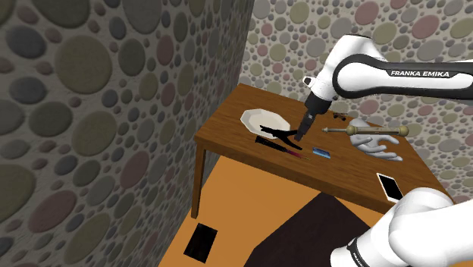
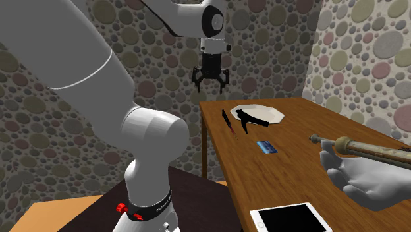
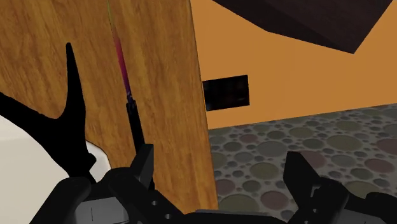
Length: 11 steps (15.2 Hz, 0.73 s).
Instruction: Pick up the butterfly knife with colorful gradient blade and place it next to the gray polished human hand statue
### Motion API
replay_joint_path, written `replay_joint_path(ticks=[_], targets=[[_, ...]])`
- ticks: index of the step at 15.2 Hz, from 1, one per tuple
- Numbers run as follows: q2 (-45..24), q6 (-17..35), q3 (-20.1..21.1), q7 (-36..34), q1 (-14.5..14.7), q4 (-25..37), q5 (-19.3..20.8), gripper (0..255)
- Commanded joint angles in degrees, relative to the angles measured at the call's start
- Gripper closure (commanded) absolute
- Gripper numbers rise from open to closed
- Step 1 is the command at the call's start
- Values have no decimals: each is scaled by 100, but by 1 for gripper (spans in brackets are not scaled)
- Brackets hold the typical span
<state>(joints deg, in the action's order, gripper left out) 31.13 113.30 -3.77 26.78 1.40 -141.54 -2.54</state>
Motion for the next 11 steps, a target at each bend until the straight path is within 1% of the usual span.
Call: replay_joint_path(ticks=[1,6,11], targets=[[-358,391,-110,261,13,15,19,0],[-1362,1317,-361,908,80,169,-53,0],[-2467,2093,-556,1624,156,558,-310,0]])
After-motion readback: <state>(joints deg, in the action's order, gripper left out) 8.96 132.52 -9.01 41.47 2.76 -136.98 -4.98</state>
